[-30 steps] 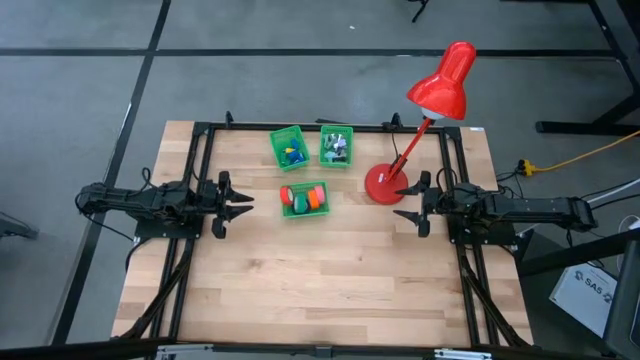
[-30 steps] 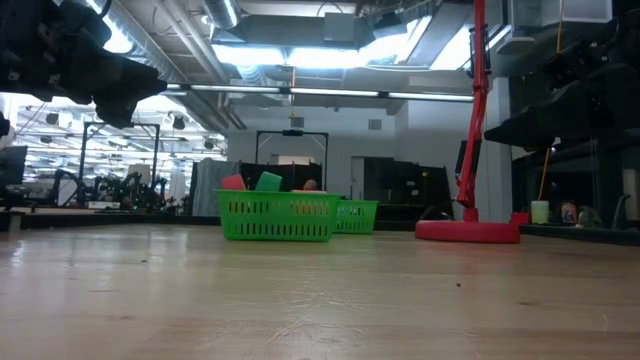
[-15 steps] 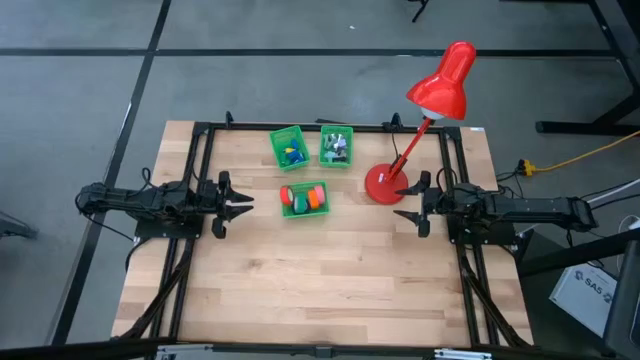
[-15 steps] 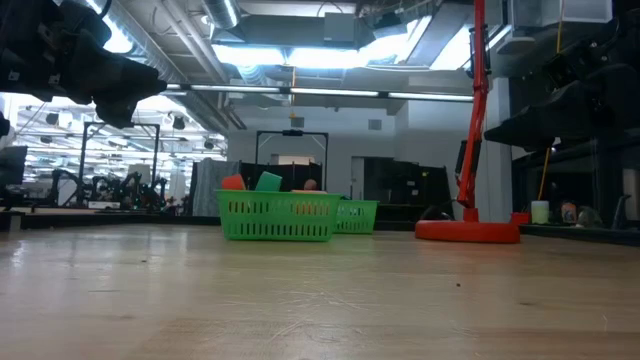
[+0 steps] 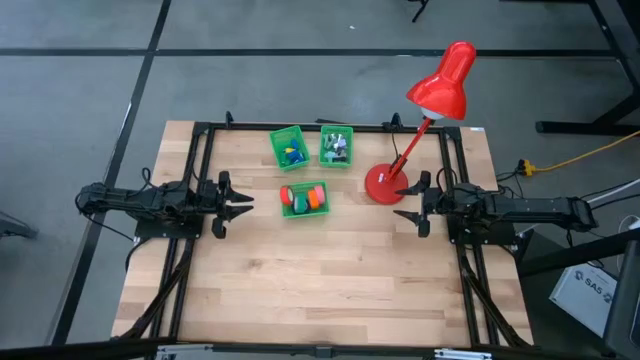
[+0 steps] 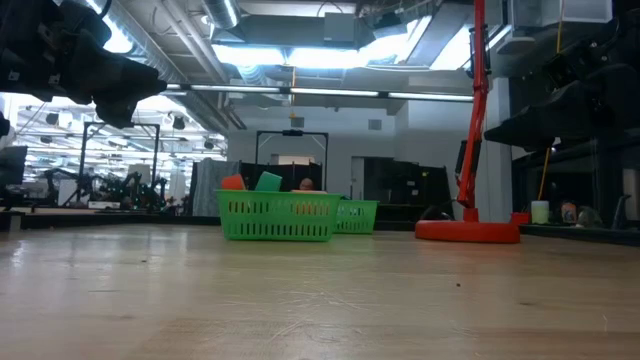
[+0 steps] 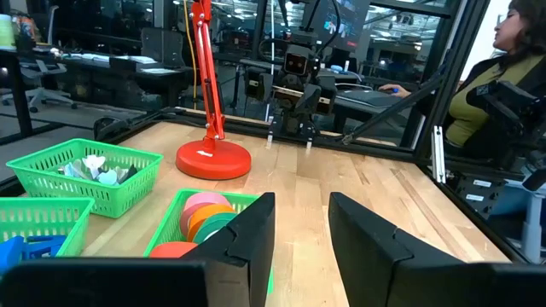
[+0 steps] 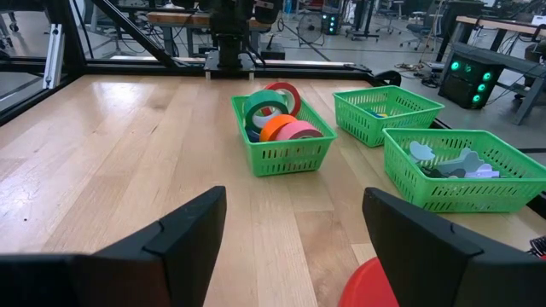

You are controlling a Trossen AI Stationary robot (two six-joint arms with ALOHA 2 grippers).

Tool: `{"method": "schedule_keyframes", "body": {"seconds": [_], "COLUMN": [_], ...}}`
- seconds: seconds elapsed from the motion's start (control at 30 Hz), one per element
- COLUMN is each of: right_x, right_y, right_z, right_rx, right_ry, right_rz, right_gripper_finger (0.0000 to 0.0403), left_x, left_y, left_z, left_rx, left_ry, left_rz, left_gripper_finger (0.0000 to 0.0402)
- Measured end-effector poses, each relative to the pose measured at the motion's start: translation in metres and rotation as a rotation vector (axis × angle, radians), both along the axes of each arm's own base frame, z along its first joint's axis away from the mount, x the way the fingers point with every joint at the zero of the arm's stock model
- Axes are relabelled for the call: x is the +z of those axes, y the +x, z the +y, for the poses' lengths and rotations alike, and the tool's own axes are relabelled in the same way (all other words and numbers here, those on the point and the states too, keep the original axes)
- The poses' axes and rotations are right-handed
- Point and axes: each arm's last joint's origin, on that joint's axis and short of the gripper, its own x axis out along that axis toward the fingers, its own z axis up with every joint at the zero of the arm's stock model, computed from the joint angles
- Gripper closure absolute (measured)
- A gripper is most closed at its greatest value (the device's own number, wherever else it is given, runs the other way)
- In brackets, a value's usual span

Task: Pick and place Stapler, Stapler remover, tape
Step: Return to Home Position

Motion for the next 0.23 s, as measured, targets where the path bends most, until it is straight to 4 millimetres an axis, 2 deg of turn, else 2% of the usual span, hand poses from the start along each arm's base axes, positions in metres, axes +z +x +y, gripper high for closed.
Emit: {"method": "schedule_keyframes", "body": {"seconds": [0.23], "right_x": [0.0], "right_y": [0.0], "right_z": [0.0], "right_rx": [0.0], "right_ry": [0.0], "right_rz": [0.0], "right_gripper_finger": [0.0121], "left_x": [0.0], "left_y": [0.0], "left_z": [0.0], "left_rx": [0.0], "left_ry": [0.0], "left_rz": [0.0], "left_gripper_finger": [0.0291]}}
